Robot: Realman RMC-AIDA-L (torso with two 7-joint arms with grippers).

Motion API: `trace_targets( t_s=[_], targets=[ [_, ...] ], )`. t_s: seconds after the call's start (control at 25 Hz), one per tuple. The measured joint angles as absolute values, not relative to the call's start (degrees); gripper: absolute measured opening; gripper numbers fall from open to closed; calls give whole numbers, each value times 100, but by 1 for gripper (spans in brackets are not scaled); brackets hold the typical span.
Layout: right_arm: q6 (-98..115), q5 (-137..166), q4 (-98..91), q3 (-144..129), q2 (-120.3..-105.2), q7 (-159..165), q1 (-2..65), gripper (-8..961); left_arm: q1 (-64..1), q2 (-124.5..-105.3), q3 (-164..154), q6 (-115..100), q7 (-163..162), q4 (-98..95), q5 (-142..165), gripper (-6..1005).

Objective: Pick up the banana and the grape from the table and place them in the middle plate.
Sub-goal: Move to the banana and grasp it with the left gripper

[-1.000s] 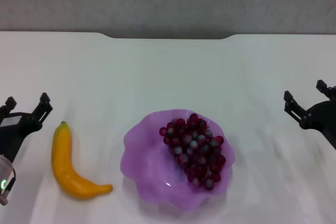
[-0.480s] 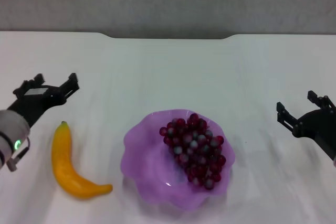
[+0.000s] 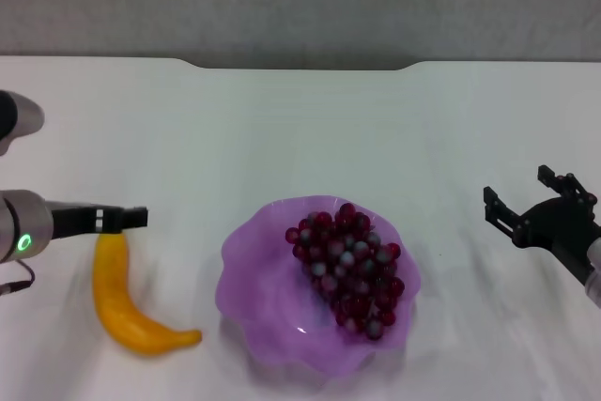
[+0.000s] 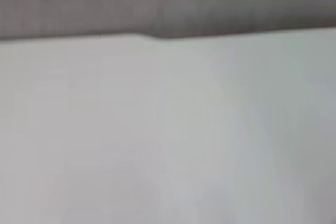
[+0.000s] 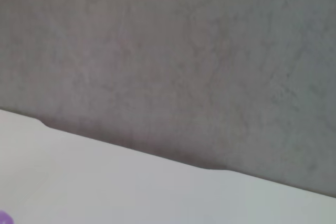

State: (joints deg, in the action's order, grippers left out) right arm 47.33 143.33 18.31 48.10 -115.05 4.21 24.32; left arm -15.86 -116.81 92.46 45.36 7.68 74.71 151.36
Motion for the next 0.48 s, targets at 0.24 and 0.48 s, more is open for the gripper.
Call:
trace_targets(
  t_s=[0.24,0.48],
  targets=[
    [4722,14313,1832,4743,-11505,420,2435,858,-1818,-11681,9374,5561,194,7622,15641,890],
    [4719,14319,1846,4743,-11505,420,2443,858,-2022,-11695,9275,6126,-577,7588,16295,890]
  ],
)
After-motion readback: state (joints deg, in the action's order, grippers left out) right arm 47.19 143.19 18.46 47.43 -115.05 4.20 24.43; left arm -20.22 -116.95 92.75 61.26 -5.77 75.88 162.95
